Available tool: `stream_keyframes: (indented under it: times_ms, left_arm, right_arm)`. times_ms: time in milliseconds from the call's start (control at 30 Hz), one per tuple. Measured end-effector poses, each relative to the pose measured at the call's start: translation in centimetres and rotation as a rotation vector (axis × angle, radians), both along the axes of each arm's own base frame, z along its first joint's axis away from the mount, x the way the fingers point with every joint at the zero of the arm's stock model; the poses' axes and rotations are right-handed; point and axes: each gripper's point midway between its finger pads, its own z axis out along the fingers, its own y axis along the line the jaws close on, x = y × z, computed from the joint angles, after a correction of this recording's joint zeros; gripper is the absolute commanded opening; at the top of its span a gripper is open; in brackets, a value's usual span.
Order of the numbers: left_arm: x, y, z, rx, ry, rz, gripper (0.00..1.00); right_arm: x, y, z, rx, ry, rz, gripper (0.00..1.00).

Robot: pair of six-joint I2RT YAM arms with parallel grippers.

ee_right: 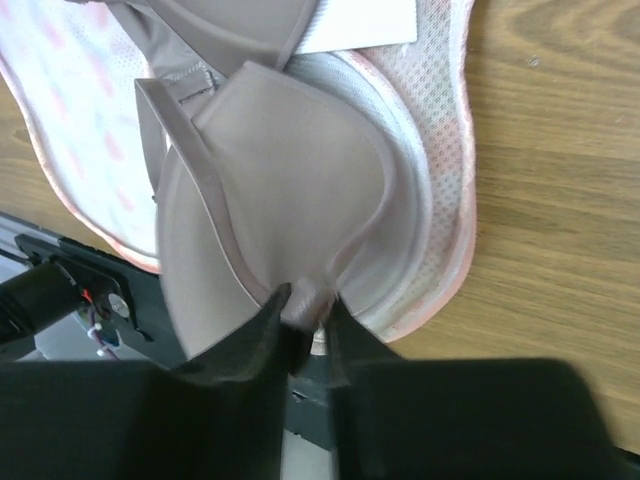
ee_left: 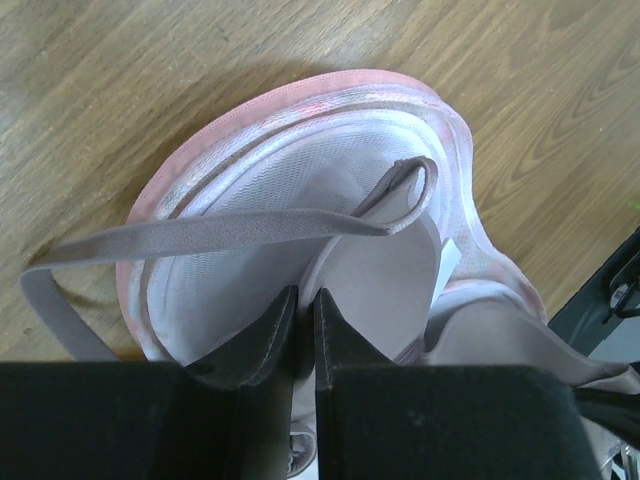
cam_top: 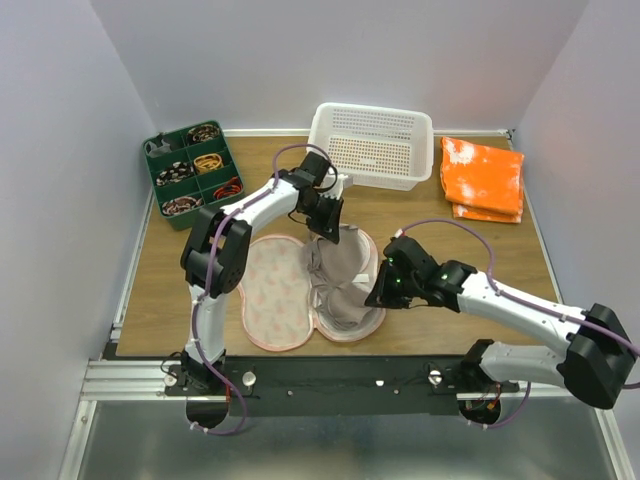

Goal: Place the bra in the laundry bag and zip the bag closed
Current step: Adjust the bra in the laundry bag.

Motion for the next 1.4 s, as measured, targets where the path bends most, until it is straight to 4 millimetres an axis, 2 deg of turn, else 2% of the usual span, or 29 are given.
stream_keyframes:
  times_ms: [33,100,300,400,533,633,800,1000,1033,1200,1300,1400]
  left_arm:
    - [0.1,-0.1,0.1,-0.003,-0.001,-0.002,0.19]
    - [0.2,-0.3,0.2,-0.005,-0.005,-0.004,0.19]
    - [0.5,-0.4,0.4,-0.007,-0.009,-0.003,0.26]
    - [0.5,-0.4,0.4,-0.007,-0.010,-0.002,0.28]
    - [0.8,-0.5,0.9,-0.003,-0.017,0.001,0.39]
    - [1.0,-0.5,1.1,0.003,-0.026,0.004,0.41]
    - [0.8,0.1,0.8,0.034,-0.016,0.012,0.48]
    - [0.8,0.5,1.1,0.054,-0.025,0.021,0.71]
    - [0.8,0.6,1.4,0.053,-0.030,0.022,0.75]
    - [0.9,0.7,3.6,0.039,-0.074,0.027,0.77]
    - [1.3,0.6,5.1,0.029,-0.107,0.030,0.77]
    - [1.2,0.9,5.6,0.034,-0.118,0.033,0.77]
  right_arm:
    - [0.0,0.1,-0.1,0.000,0.000,0.003,0.40]
    - [-0.1,0.3,-0.3,-0.002,0.003,0.012,0.49]
    - [-1.2,0.2,-0.4,-0.037,0.027,0.049,0.57]
    - [-1.5,-0.2,0.5,-0.044,0.023,0.048,0.58]
    - [-1.8,-0.9,3.2,-0.025,-0.006,0.041,0.59]
    - [-2.3,-1.4,4.9,-0.012,-0.016,0.039,0.59]
    - [-3.3,-1.7,5.0,-0.003,0.017,0.053,0.60]
    - [-4.2,-1.8,5.5,0.010,0.046,0.073,0.61]
    - [-4.1,-1.7,6.1,0.019,0.037,0.072,0.61]
    - [-2.8,-1.5,9.2,0.061,-0.052,0.042,0.61]
    - [-1.9,-1.7,9.8,0.048,-0.092,0.009,0.66]
    - [-0.9,-2.6,9.4,-0.004,-0.125,-0.039,0.68]
